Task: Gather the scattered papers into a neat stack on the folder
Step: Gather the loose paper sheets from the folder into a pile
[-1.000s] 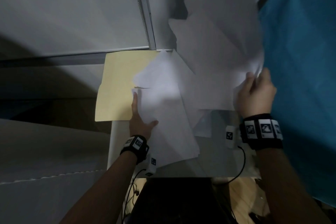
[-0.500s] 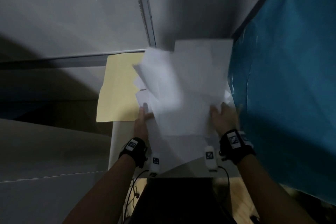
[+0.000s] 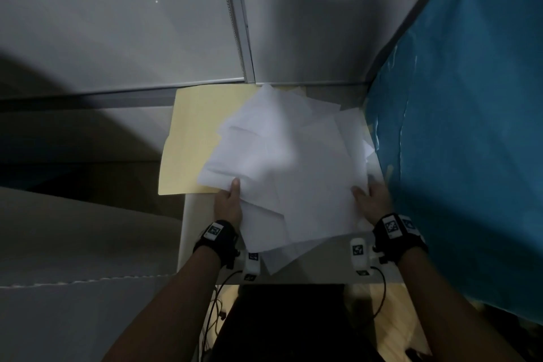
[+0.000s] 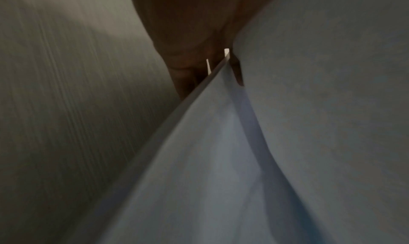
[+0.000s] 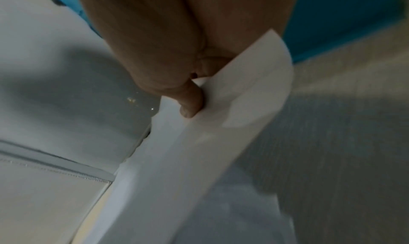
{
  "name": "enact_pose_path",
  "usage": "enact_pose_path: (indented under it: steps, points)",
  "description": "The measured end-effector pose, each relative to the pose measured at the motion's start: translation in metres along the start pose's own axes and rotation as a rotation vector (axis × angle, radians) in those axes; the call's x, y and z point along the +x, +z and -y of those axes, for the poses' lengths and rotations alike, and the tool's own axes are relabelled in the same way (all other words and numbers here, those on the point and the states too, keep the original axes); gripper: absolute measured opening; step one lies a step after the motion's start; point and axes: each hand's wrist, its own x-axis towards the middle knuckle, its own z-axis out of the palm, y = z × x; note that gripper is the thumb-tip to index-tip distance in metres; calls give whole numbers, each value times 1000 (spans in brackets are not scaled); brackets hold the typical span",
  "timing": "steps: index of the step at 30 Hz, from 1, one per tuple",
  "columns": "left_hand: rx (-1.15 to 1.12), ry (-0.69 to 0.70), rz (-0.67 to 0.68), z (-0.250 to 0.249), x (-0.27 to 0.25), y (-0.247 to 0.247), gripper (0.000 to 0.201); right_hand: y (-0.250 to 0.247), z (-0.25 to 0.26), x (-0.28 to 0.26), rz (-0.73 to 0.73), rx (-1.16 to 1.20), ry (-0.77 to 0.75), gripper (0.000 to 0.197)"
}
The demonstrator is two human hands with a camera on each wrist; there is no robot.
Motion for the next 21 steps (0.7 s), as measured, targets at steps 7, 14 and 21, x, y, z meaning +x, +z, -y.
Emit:
enact_pose_path:
  steps: [7, 14, 21]
  points:
    - [28, 77, -9, 0, -3, 3, 115, 26, 18, 0, 257, -148, -133, 37]
    - [-59, 37, -66, -3, -10, 14, 87, 67, 19, -5, 322, -232, -147, 37]
    - [-256, 143, 73, -6, -1, -4, 42, 28, 48, 8, 100, 143, -187, 82]
